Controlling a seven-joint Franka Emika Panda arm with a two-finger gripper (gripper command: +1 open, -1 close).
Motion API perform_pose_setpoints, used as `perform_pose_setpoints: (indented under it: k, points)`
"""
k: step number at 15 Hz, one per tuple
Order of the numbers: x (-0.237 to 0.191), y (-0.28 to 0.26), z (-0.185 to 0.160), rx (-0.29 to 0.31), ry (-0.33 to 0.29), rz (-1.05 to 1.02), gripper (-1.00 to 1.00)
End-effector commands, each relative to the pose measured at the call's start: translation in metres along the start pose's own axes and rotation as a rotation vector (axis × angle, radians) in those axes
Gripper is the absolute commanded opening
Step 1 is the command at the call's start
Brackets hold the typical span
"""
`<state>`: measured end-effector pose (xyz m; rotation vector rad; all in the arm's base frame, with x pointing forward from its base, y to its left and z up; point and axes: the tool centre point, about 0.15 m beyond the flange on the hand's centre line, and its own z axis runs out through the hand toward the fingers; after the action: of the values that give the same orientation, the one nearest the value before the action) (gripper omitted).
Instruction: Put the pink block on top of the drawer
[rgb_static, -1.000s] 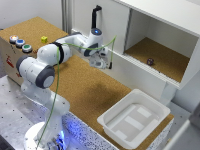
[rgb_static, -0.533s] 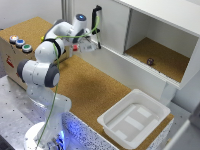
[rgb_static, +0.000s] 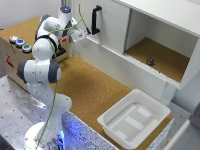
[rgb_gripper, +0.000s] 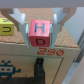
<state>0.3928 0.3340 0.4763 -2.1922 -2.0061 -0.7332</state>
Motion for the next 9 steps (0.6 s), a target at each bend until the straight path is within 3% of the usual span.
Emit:
perform_pose_setpoints:
  k: [1, 9]
  points:
    - [0.044, 0.036, 0.017, 0.050, -0.055, -0.060, -1.00]
    - [0.085, -0.010, 0.049, 0.164, -0.040, -0.215, -1.00]
